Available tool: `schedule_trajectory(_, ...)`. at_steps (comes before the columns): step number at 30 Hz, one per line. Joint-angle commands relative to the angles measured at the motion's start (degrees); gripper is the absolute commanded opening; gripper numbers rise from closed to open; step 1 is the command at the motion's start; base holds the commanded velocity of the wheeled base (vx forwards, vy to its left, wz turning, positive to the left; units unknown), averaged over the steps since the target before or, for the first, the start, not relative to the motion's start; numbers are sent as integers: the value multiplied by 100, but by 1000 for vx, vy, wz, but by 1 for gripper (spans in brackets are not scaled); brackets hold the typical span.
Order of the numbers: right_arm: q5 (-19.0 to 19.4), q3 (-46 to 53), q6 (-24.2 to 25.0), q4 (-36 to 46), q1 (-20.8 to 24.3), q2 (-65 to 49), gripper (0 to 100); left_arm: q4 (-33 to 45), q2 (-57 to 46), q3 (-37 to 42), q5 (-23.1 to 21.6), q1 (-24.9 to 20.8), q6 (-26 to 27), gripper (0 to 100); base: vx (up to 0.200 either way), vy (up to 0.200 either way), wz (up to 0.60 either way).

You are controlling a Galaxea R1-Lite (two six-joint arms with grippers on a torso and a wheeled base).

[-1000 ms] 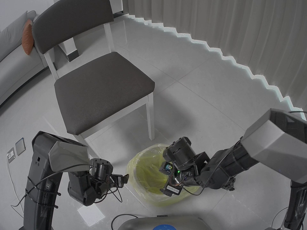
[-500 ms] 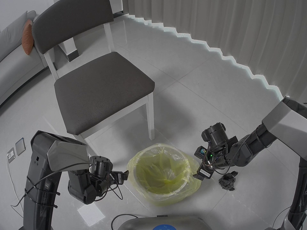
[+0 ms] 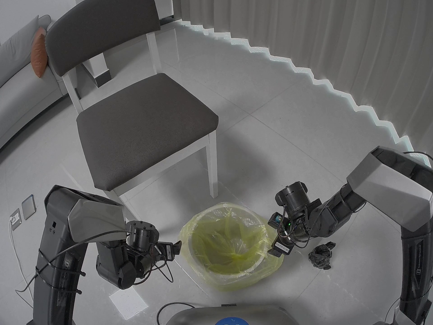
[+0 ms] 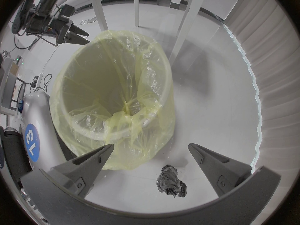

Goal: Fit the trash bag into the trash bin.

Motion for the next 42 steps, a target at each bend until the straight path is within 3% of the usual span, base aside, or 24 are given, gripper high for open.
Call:
schedule_trajectory(1,-19,-288,-14,5,-45,479,100,-4,17,6,2,2,-5,100,0,0,0)
schedule_trajectory(16,-169,-1123,-145,93,-406,1156,100,-4,8,6,2,11,-31,100,0,0,0)
schedule_trajectory(21,-371,-1703,-137,840,-450,1323,100,-4,8,6,2,11,-31,100,0,0,0)
schedule_trajectory(26,-547,-2108,-110,1069,-388,1463,100,-13,8,6,2,11,-31,100,0,0,0)
schedule_trajectory(35,-538,-1888,-31,1007,-379,1384,100,13,8,-3,2,2,-31,100,0,0,0)
schedule_trajectory(42,-529,-1492,-31,1016,-467,576,100,251,-10,-196,2,2,21,100,0,0,0)
